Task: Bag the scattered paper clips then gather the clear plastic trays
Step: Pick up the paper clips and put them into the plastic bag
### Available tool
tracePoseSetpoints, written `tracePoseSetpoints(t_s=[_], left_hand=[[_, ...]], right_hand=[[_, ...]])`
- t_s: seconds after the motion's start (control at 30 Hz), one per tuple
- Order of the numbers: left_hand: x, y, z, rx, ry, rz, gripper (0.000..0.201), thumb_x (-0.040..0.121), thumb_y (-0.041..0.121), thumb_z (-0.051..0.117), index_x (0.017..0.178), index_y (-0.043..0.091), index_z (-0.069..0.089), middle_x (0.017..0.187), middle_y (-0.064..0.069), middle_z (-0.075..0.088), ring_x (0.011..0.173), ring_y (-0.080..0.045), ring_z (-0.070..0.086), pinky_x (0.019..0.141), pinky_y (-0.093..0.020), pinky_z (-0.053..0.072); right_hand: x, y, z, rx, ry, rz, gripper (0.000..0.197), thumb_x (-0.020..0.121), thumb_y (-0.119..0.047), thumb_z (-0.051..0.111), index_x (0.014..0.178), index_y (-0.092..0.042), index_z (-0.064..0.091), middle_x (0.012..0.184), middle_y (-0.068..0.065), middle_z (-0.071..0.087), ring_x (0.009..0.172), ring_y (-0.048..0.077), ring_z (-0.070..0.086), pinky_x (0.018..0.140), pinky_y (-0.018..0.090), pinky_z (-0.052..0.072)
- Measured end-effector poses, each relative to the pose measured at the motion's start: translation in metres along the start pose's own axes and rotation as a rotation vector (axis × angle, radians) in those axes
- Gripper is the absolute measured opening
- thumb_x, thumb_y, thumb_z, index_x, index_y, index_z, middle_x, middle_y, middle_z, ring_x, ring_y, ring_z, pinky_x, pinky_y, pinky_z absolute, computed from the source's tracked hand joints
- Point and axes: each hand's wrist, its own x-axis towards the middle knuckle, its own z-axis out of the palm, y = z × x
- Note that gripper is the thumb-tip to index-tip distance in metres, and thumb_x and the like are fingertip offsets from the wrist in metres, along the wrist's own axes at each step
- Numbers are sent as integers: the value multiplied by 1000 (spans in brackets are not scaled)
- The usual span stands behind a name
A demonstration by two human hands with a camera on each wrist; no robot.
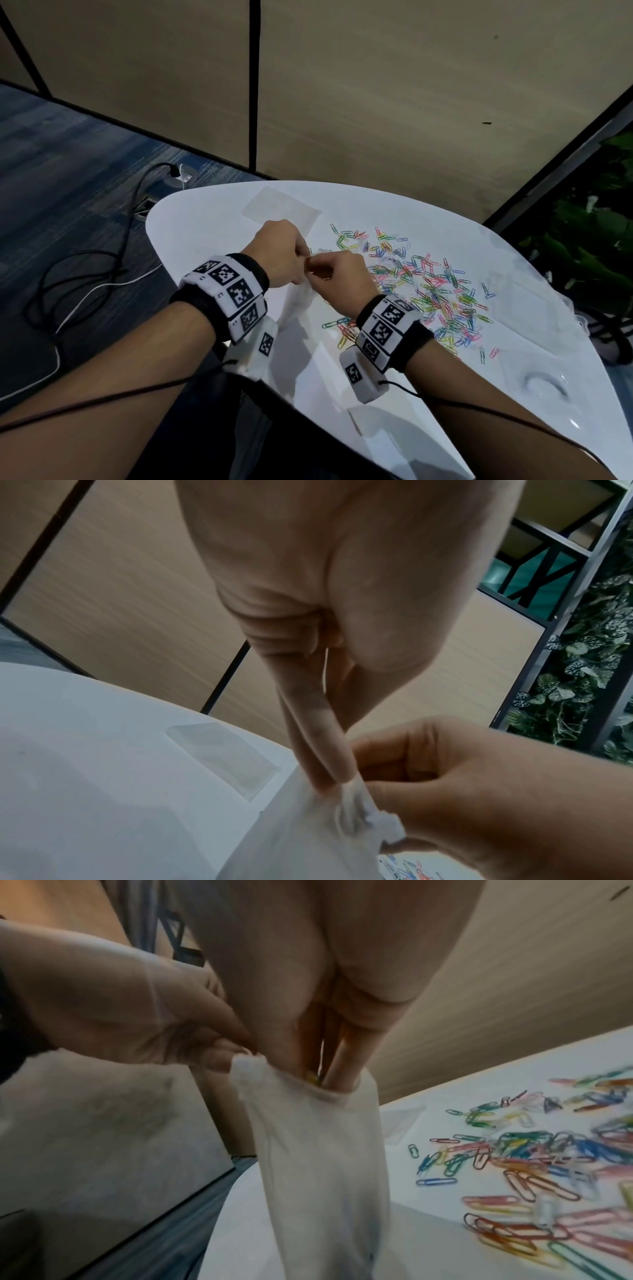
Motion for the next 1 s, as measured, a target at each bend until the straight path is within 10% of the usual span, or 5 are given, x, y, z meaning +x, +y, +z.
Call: tracePoseSetpoints(t_s=[0.1,0.23,0.47,0.6,1.0], left_hand=[[0,0,0,14,11,-11,26,85,-1,55,80,8,80,72,-8,75,61,-14,75,72,-35,64],[0,-3,-5,52,49,-39,26,85,-2,56,89,8,80,72,-7,76,61,-11,74,74,-32,63],[-5,-2,-11,101,46,-51,25,87,-4,58,101,5,77,82,-11,76,73,-20,74,81,-35,62],[-4,0,-11,117,30,-63,26,86,-4,58,101,7,76,77,-5,71,71,-19,72,79,-33,62],[-4,7,-4,139,5,-40,27,85,-4,61,103,7,76,98,-11,74,89,-26,73,83,-34,61]], right_hand=[[1,0,-8,36,-49,0,25,80,-3,63,97,-13,78,90,-5,76,74,2,70,68,12,53],[-2,8,-26,172,125,-7,24,81,3,58,83,-10,78,80,2,76,70,14,73,69,34,62],[-48,85,-8,-682,-477,-245,37,91,-18,55,127,-21,62,139,4,54,127,25,50,103,44,46],[-56,121,-3,-838,-354,-325,38,89,-18,61,128,-19,57,143,13,50,130,42,47,100,52,48],[-30,114,-22,-536,-153,44,14,91,-19,66,91,-13,78,77,3,72,65,14,62,63,16,45]])
